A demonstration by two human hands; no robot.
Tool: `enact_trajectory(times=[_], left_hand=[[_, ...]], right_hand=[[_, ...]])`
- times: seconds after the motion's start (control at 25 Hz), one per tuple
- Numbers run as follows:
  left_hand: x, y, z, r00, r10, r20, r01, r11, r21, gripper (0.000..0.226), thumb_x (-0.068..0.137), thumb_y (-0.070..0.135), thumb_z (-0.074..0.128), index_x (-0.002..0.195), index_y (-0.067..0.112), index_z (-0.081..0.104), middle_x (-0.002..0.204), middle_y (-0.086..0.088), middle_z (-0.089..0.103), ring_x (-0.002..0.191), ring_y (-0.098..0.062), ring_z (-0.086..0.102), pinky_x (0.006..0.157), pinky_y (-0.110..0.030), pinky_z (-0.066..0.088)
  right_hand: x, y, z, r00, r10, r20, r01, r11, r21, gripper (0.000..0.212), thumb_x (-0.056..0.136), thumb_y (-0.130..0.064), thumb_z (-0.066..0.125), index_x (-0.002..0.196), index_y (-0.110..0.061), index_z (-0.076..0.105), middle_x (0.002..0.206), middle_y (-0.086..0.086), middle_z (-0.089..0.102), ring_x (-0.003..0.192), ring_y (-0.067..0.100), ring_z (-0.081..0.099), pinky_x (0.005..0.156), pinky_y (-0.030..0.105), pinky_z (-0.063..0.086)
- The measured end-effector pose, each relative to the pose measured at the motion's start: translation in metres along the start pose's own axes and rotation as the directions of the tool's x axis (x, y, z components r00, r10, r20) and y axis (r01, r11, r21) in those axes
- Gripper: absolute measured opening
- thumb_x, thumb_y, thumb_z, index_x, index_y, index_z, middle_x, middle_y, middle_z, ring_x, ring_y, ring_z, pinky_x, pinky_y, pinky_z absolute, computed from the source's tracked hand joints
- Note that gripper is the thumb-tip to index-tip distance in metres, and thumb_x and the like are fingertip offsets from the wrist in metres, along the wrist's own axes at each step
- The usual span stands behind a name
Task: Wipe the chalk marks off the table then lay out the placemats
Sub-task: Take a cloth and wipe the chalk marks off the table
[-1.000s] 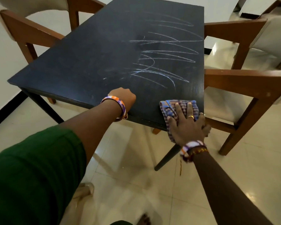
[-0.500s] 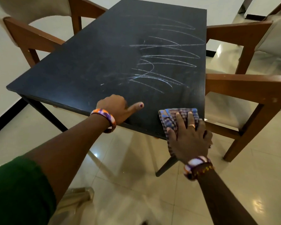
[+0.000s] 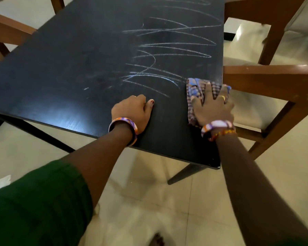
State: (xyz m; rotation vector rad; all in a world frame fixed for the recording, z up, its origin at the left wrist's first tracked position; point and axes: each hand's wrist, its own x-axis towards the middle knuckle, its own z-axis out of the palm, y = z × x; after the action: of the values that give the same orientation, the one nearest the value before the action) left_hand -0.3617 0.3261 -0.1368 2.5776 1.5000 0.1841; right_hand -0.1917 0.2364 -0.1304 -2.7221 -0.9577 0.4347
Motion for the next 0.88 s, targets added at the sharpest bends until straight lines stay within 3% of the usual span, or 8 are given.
enact_trajectory(times=[0.12, 0.2, 0.44, 0.52, 0.68, 0.76, 0.88], left_hand=[[0.003, 0.001, -0.001, 1.0, -0.009, 0.0, 0.009, 1.0, -0.006, 0.039, 0.097, 0.045, 0.028, 0.074, 0.018, 0.043, 0.061, 0.006, 0.035, 0.059, -0.016, 0.039, 0.047, -0.024, 0.02], [0.002, 0.001, -0.001, 1.0, -0.012, 0.001, 0.012, 1.0, -0.009, 0.038, 0.097, 0.044, 0.029, 0.073, 0.018, 0.042, 0.06, 0.006, 0.035, 0.053, -0.012, 0.034, 0.046, -0.023, 0.018], [0.002, 0.0, -0.001, 1.0, -0.03, 0.001, 0.03, 0.999, -0.023, 0.039, 0.097, 0.041, 0.031, 0.065, 0.02, 0.036, 0.059, 0.006, 0.034, 0.05, -0.008, 0.028, 0.045, -0.024, 0.016], [0.002, -0.002, -0.001, 1.0, -0.019, -0.007, 0.019, 0.999, -0.031, 0.04, 0.097, 0.037, 0.031, 0.06, 0.02, 0.032, 0.059, 0.005, 0.034, 0.052, -0.013, 0.033, 0.046, -0.024, 0.018], [0.003, -0.002, -0.002, 1.0, -0.029, 0.008, 0.03, 0.998, -0.063, 0.033, 0.096, 0.034, 0.033, 0.069, 0.016, 0.041, 0.061, 0.004, 0.035, 0.066, -0.022, 0.041, 0.047, -0.026, 0.021], [0.003, -0.001, -0.004, 0.999, -0.033, 0.019, 0.034, 0.997, -0.066, 0.033, 0.096, 0.033, 0.034, 0.069, 0.015, 0.042, 0.06, 0.004, 0.034, 0.063, -0.021, 0.04, 0.047, -0.026, 0.019], [0.004, -0.002, -0.002, 0.999, -0.035, 0.015, 0.036, 0.997, -0.066, 0.04, 0.096, 0.033, 0.033, 0.058, 0.019, 0.033, 0.059, 0.004, 0.034, 0.052, -0.014, 0.032, 0.047, -0.024, 0.019]], right_hand=[[-0.069, 0.005, 0.011, 0.999, 0.031, -0.007, -0.031, 0.998, -0.047, 0.067, 0.093, -0.057, 0.03, 0.149, -0.034, 0.0, 0.158, 0.005, -0.009, 0.134, 0.04, 0.021, 0.099, 0.051, 0.038], [-0.048, 0.001, 0.006, 1.0, 0.022, 0.008, -0.021, 0.998, -0.062, 0.066, 0.094, -0.057, 0.029, 0.149, -0.035, -0.001, 0.158, 0.005, -0.011, 0.135, 0.042, 0.019, 0.102, 0.052, 0.035], [0.076, -0.025, -0.011, 0.999, -0.036, -0.003, 0.035, 0.994, -0.103, 0.065, 0.094, -0.058, 0.023, 0.15, -0.032, 0.004, 0.159, 0.007, -0.009, 0.143, 0.041, -0.008, 0.113, 0.059, 0.003], [0.052, -0.024, -0.006, 0.992, -0.123, 0.011, 0.123, 0.984, -0.129, 0.063, 0.095, -0.056, 0.022, 0.15, -0.031, 0.003, 0.159, 0.006, -0.01, 0.144, 0.037, -0.013, 0.115, 0.058, -0.003], [-0.075, -0.015, 0.028, 0.945, -0.326, -0.039, 0.314, 0.931, -0.186, 0.067, 0.089, -0.061, 0.015, 0.149, -0.034, 0.003, 0.159, 0.004, -0.003, 0.145, 0.033, -0.003, 0.115, 0.051, 0.004], [-0.074, -0.021, 0.027, 0.953, -0.303, -0.006, 0.295, 0.93, -0.222, 0.07, 0.087, -0.062, 0.017, 0.149, -0.033, 0.003, 0.159, 0.005, -0.004, 0.144, 0.035, -0.001, 0.115, 0.051, 0.006], [0.013, -0.043, 0.011, 0.99, -0.138, -0.022, 0.132, 0.978, -0.161, 0.068, 0.094, -0.056, 0.026, 0.15, -0.024, 0.004, 0.158, 0.008, -0.014, 0.143, 0.041, -0.006, 0.114, 0.055, 0.001]])
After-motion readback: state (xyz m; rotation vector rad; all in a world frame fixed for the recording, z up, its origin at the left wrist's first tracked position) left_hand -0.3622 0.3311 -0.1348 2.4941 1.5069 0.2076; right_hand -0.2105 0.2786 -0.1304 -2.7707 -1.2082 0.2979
